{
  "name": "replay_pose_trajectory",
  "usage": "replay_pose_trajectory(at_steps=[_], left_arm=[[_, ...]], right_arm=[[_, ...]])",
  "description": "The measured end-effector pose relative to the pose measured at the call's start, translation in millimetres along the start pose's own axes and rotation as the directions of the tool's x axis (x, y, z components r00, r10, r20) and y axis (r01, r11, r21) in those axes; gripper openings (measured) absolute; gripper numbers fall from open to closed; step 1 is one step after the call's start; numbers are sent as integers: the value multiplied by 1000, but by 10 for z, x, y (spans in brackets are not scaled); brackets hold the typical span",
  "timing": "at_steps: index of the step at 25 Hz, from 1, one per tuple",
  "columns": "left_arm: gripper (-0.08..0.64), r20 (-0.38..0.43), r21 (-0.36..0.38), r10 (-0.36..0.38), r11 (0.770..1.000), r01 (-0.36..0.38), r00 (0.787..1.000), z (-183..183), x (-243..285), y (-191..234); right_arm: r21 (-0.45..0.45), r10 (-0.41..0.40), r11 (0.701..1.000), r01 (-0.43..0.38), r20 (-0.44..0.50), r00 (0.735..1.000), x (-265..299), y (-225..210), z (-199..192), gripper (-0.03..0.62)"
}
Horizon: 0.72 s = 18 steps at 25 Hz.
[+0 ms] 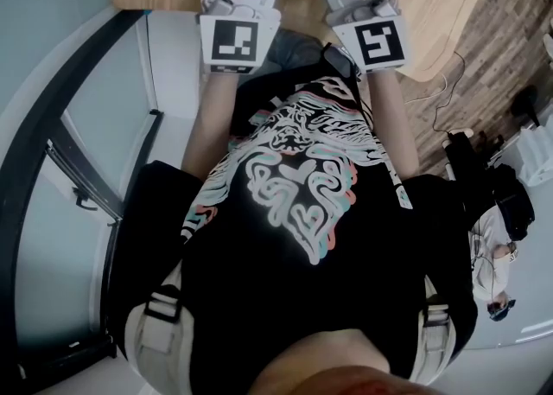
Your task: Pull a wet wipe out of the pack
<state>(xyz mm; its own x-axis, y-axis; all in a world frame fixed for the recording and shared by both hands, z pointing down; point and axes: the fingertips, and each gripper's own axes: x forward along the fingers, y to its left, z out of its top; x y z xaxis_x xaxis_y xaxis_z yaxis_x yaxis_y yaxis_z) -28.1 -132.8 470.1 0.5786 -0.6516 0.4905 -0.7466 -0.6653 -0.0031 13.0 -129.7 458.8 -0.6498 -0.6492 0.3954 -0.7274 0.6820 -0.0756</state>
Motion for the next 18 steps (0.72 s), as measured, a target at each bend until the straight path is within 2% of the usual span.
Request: replay_pose_trajectory(at_steps=[3, 6, 18], left_arm=[[-14, -9, -35, 17, 999, -17, 1000, 6, -31, 6], [-14, 9, 16, -1, 1000, 1, 1000, 1, -46, 10], [-14, 27, 29, -8, 1000, 7, 1000, 56, -153, 11]], right_arm=[[2, -7, 1000, 7, 1, 1000, -10, -11, -6, 2], [-4, -15, 1000, 15, 3, 1000, -27, -10, 5, 2], [2, -56, 998, 56, 1, 998, -119, 3, 10, 2]])
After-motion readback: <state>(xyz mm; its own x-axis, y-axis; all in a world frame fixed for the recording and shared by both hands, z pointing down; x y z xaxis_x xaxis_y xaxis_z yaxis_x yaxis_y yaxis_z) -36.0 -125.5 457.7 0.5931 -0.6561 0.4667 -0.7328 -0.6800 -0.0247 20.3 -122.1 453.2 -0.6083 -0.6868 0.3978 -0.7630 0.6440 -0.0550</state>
